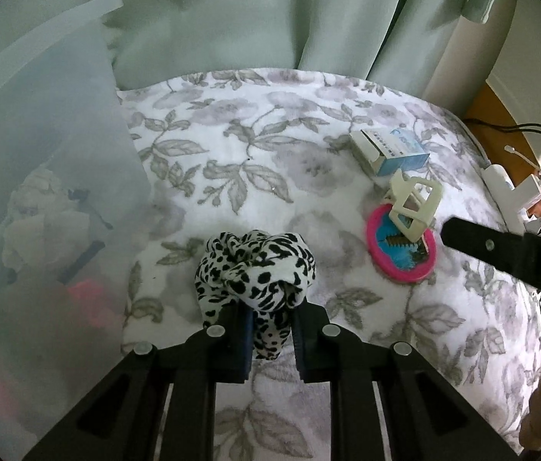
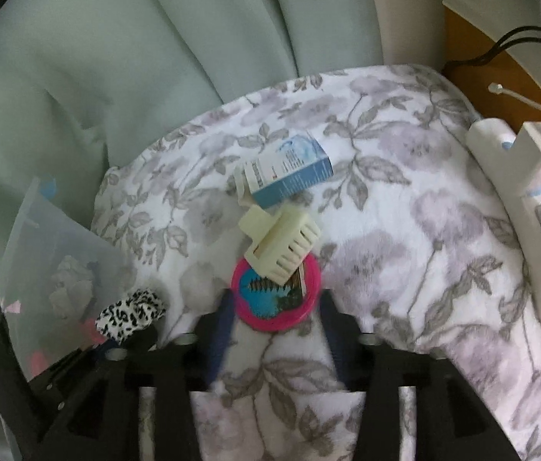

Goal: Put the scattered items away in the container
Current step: 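Grasp the leopard scrunchie with the left gripper while the right grasps the cream claw clip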

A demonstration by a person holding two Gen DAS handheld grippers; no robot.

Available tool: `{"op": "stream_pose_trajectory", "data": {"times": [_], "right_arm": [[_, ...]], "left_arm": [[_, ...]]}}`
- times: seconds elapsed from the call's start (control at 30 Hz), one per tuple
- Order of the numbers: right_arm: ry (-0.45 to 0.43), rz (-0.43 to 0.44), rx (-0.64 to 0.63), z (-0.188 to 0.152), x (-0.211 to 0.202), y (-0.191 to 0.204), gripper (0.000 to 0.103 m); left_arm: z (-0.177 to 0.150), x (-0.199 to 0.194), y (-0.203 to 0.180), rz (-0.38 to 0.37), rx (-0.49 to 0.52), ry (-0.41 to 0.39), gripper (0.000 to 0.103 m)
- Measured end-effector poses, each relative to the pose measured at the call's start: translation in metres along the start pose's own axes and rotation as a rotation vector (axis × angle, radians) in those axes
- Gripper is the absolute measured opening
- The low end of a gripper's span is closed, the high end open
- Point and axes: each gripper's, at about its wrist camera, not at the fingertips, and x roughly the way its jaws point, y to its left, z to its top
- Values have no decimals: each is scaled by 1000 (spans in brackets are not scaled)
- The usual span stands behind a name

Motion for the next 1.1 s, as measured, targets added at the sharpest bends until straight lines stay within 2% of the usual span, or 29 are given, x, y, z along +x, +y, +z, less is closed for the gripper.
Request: {"op": "stream_pose_trajectory", "data": {"times": [0.07,0.33,0.57,0.63,0.73,0.9,1.1], "right_arm": [[-2,12,-7,4,4,2,61],[31,4,-24,18,42,4,63],[29,-43,-26,27,67,5,63],[19,-46,-24,28,68,4,62],[15,-42,-2,30,67,-1,52],[11,-35,33,29,59,-8,52],[-23,-13,69,17,21,-12,52]], "left_arm": [[1,0,1,-1,-2,0,17],[5,6,7,-24,-28,13,17],[9,16,9,-47,-37,26,17],[10,17,9,-51,-37,29,17],[10,18,9,-51,-36,30,17],[11,10,7,-52,-35,19,17],[17,-28,-8,-71,-1,-50,17]]}}
